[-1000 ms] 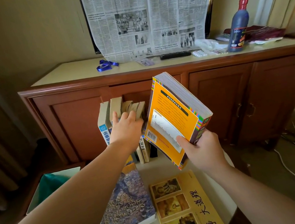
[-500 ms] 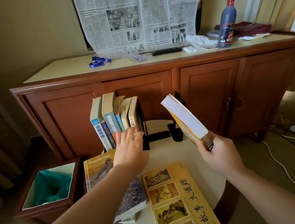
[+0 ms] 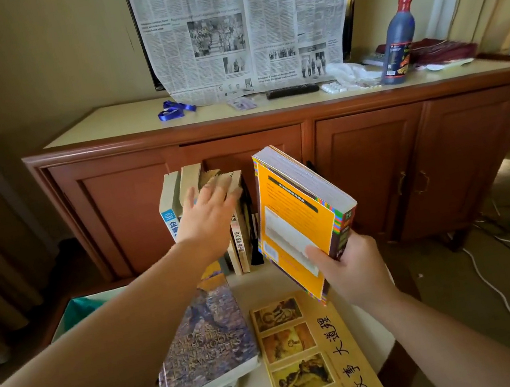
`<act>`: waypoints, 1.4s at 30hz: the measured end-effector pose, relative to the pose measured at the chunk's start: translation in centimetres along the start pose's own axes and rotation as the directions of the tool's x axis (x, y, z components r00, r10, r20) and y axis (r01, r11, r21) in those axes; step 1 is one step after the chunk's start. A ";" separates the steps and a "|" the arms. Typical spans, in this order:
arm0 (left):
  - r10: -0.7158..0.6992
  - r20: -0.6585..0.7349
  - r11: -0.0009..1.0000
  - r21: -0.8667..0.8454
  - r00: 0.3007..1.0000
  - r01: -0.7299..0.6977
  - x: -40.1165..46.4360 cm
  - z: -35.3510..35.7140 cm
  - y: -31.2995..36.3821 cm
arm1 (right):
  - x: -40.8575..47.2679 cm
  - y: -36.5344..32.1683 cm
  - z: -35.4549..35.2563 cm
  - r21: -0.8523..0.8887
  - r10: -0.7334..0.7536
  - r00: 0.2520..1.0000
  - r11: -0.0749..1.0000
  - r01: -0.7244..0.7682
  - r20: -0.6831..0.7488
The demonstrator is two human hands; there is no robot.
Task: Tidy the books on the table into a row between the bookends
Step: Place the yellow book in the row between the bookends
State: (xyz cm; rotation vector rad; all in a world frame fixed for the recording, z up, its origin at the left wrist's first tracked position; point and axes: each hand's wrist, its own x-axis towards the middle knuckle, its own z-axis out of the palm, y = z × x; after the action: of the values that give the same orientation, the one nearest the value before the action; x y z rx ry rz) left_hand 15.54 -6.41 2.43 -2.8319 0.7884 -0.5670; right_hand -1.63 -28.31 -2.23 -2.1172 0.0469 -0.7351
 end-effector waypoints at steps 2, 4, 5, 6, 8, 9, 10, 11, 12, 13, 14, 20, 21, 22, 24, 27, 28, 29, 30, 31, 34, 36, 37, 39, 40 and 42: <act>0.087 0.131 0.992 0.081 0.987 -0.099 0.6 0.2 -0.6 | 0.7 -1.3 0.7 0.026 -0.017 1.000 1.000 0.017 -0.021; 0.102 0.133 0.989 0.092 0.986 -0.115 0.4 0.5 -0.6 | 1.3 -1.8 1.4 0.039 -0.002 1.000 0.999 0.003 -0.031; 0.103 0.103 0.990 0.085 0.989 -0.112 0.2 0.7 -0.6 | 1.7 -1.9 1.7 0.046 0.014 0.999 0.999 -0.013 -0.034; 0.103 0.065 0.991 0.073 0.993 -0.108 0.0 0.9 -0.6 | 2.0 -2.2 1.9 0.054 0.031 0.999 0.998 -0.029 -0.041; 0.111 -0.010 0.993 0.048 0.994 -0.110 -0.4 1.3 -0.7 | 2.7 -2.4 2.4 0.067 0.058 0.997 0.996 -0.054 -0.051; 0.119 -0.035 0.992 0.034 0.992 -0.118 -0.5 1.5 -0.8 | 3.0 -2.7 2.6 0.082 0.069 0.996 0.995 -0.064 -0.049; 0.128 -0.054 0.992 0.020 0.990 -0.127 -0.5 1.6 -1.0 | 3.2 -3.0 2.8 0.088 0.073 0.997 0.994 -0.069 -0.040; 0.139 -0.075 0.990 0.006 0.987 -0.139 -0.4 1.6 -1.2 | 3.4 -3.3 3.0 0.087 0.079 0.996 0.993 -0.076 -0.029; 0.151 -0.097 0.988 -0.004 0.984 -0.152 -0.2 1.5 -1.5 | 3.6 -3.4 3.1 0.087 0.085 0.996 0.993 -0.083 -0.015; 0.162 -0.112 0.986 -0.015 0.980 -0.164 0.0 1.4 -1.7 | 3.8 -3.5 3.2 0.086 0.091 0.996 0.992 -0.091 -0.003; 0.169 -0.112 0.984 -0.029 0.979 -0.174 0.2 1.3 -1.9 | 4.0 -3.5 3.3 0.091 0.095 0.995 0.991 -0.096 0.015; 0.259 -0.150 0.962 -0.044 0.954 -0.268 1.1 2.5 -3.5 | 5.7 -2.2 3.3 0.144 0.082 0.994 0.985 -0.092 0.072; 0.256 -0.155 0.961 -0.069 0.954 -0.269 1.2 2.7 -3.7 | 6.1 -2.2 3.5 0.144 0.093 0.993 0.984 -0.102 0.066; 0.247 -0.150 0.958 -0.108 0.957 -0.264 1.1 2.6 -3.7 | 6.5 -2.3 3.8 0.138 0.108 0.993 0.984 -0.115 0.051; 0.224 -0.132 0.947 -0.205 0.966 -0.248 1.1 2.0 -3.3 | 7.4 -2.6 4.6 0.121 0.137 0.990 0.983 -0.138 0.023; 0.161 -0.108 0.931 -0.314 0.981 -0.188 1.0 1.3 -2.6 | 8.5 -3.4 6.3 0.106 0.159 0.987 0.982 -0.158 0.004; 0.147 -0.108 0.926 -0.333 0.983 -0.175 0.9 1.4 -2.5 | 8.9 -3.7 7.0 0.096 0.171 0.985 0.981 -0.169 -0.014; 0.136 -0.111 0.923 -0.347 0.985 -0.166 0.8 1.5 -2.6 | 9.3 -3.8 7.7 0.089 0.179 0.983 0.980 -0.176 -0.034; 0.122 -0.114 0.922 -0.355 0.986 -0.155 0.7 1.6 -2.6 | 9.8 -3.9 8.5 0.092 0.187 0.981 0.979 -0.182 -0.050; 0.109 -0.116 0.923 -0.358 0.987 -0.143 0.5 1.7 -2.6 | 10.2 -4.1 9.3 0.101 0.192 0.980 0.977 -0.185 -0.060; 0.104 -0.178 0.921 -0.353 0.979 -0.162 0.3 2.2 -2.4 | 11.2 -4.4 12.0 0.122 0.207 0.975 0.973 -0.195 -0.087; 0.096 -0.215 0.918 -0.357 0.972 -0.170 0.2 2.5 -2.2 | 11.3 -4.4 13.4 0.114 0.218 0.972 0.972 -0.208 -0.089; 0.085 -0.232 0.916 -0.365 0.969 -0.168 0.2 2.6 -2.2 | 11.3 -4.3 14.0 0.104 0.220 0.972 0.972 -0.212 -0.083; 0.060 -0.248 0.911 -0.383 0.967 -0.155 0.2 2.8 -2.4 | 11.1 -3.9 14.9 0.086 0.237 0.969 0.969 -0.230 -0.076; 0.051 -0.255 0.910 -0.385 0.966 -0.150 0.2 3.0 -2.5 | 11.0 -3.6 15.3 0.091 0.252 0.965 0.965 -0.245 -0.069; 0.042 -0.260 0.916 -0.376 0.965 -0.142 0.1 3.1 -2.6 | 10.8 -3.0 15.9 0.129 0.277 0.960 0.954 -0.270 -0.038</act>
State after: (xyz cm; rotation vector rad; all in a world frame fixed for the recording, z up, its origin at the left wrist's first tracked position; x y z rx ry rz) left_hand 18.07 -4.10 0.21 -3.0932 1.1985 -0.8462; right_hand 14.86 -18.05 -1.85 -1.9229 0.3124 -0.6138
